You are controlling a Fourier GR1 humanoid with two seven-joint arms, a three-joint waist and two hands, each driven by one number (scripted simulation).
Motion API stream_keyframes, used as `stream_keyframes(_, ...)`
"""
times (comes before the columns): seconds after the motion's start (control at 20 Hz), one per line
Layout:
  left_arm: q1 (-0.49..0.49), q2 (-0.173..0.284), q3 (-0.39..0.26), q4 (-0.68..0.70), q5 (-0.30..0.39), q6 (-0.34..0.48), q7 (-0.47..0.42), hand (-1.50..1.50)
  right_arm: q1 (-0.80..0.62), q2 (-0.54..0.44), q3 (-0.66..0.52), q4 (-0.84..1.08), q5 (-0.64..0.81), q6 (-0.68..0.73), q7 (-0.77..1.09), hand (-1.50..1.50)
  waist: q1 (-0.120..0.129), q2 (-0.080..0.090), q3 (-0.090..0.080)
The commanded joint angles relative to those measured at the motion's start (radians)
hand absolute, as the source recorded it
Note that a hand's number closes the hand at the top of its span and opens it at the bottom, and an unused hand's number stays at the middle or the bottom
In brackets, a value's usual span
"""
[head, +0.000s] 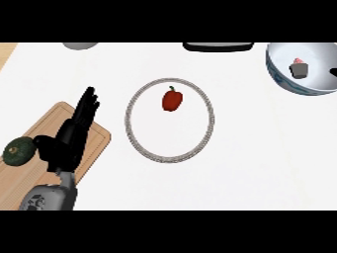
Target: Pick the cupcake from the placemat and place it in the bowl
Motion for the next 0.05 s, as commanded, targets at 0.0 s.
stream_keyframes(0.0,-0.013,-0.004,0.007,-0.021,-0.004,-0.008,0.034,0.0,0.103,0.002,0.009,-0.151,-0.013,0.024,0.082,-1.5,0.006,0.002,0.0)
